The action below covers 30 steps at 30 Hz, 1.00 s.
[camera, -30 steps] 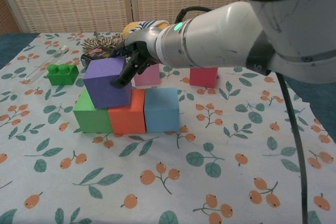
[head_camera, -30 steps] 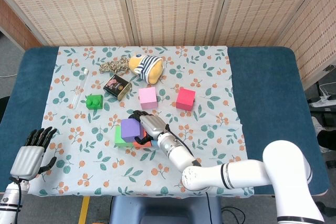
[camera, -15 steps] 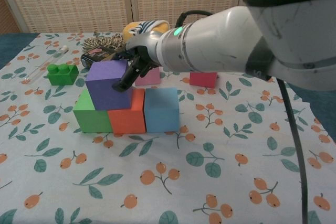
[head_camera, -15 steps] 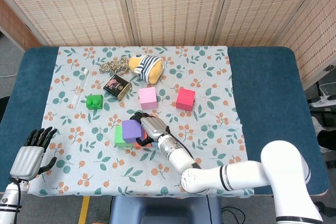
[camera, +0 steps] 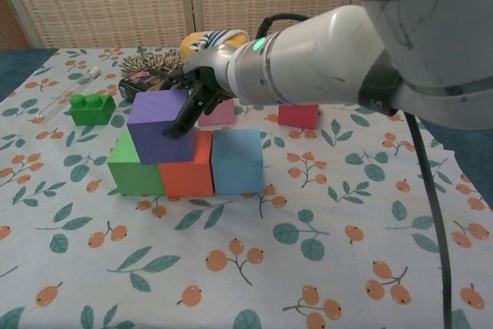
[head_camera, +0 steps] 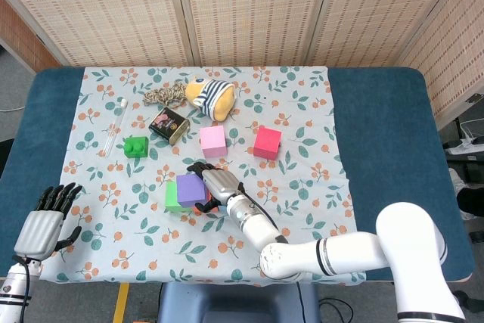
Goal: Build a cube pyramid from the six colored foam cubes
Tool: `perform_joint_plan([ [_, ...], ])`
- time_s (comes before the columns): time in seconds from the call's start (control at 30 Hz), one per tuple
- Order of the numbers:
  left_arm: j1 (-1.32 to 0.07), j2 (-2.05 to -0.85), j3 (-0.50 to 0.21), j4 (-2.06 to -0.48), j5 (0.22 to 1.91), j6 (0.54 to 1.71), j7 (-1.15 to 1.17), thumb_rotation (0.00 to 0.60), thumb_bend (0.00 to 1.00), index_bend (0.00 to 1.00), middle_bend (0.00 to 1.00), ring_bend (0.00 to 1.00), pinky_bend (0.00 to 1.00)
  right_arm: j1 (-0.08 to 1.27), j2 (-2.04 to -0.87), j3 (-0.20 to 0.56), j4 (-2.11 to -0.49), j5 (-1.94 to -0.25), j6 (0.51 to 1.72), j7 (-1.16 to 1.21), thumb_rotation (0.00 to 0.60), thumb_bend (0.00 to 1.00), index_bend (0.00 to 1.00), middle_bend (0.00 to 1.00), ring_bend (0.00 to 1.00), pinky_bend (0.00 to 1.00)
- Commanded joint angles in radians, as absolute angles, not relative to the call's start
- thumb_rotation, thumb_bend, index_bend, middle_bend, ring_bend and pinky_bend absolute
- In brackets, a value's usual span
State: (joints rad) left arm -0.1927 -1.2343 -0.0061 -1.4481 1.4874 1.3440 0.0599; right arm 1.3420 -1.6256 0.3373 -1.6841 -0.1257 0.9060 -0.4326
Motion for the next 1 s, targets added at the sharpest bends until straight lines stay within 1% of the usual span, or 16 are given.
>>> perform_joint_plan([
  [0.03,-0.193,-1.234,-0.006,-1.449,1.487,1.343,0.060,0.600,0.35,0.00,0.03,0.00,0.05,1.342,-1.626,0.342,-1.686,-0.126,0.909,-0.431,0.600,0.27,0.09,0.02,0.00,0.14],
  [0.2,-0.192,-1.232,-0.006,-1.448,1.488,1.345,0.057,0.600,0.35,0.00,0.04,0.00,0.05,1.338,-1.625,0.349,-1.692,-0.127,0.923,-0.429,0.600,0.26,0.08,0.02,0.00,0.14],
  [0.37,-0.191,-1.231,-0.006,-1.449,1.491,1.350,0.055,0.600,0.35,0.00,0.03,0.00,0.05,1.322,-1.597,0.363,-1.718,-0.140,0.917,-0.415,0.600,0.22,0.04,0.02,0.00,0.14],
  [0.5,-0.190,-1.231,-0.006,-1.449,1.491,1.352,0.055,0.600,0.35,0.00,0.04,0.00,0.05,1.296,-1.548,0.375,-1.756,-0.162,0.905,-0.392,0.600,0.16,0.02,0.01,0.00,0.14],
  [0.67,-0.188,-1.231,-0.008,-1.450,1.489,1.356,0.057,0.600,0.35,0.00,0.04,0.00,0.05,1.244,-1.458,0.382,-1.789,-0.226,0.900,-0.359,0.600,0.14,0.01,0.01,0.00,0.14],
  [0.77,-0.187,-1.233,-0.009,-1.450,1.487,1.356,0.065,0.600,0.35,0.00,0.04,0.00,0.05,1.219,-1.429,0.351,-1.752,-0.272,0.936,-0.370,0.600,0.14,0.01,0.00,0.00,0.14],
  [0.83,-0.188,-1.237,-0.008,-1.450,1.487,1.353,0.072,0.600,0.35,0.00,0.03,0.00,0.05,1.211,-1.424,0.316,-1.712,-0.296,0.961,-0.400,0.600,0.14,0.01,0.00,0.00,0.11],
  [0.93,-0.192,-1.244,-0.006,-1.452,1.486,1.345,0.086,0.600,0.35,0.00,0.03,0.00,0.05,1.202,-1.452,0.253,-1.612,-0.332,1.007,-0.460,0.600,0.14,0.03,0.00,0.00,0.04],
  [1.0,-0.193,-1.247,-0.005,-1.452,1.485,1.340,0.094,0.600,0.35,0.00,0.04,0.00,0.05,1.201,-1.475,0.228,-1.556,-0.321,1.005,-0.492,0.600,0.14,0.02,0.00,0.00,0.01],
])
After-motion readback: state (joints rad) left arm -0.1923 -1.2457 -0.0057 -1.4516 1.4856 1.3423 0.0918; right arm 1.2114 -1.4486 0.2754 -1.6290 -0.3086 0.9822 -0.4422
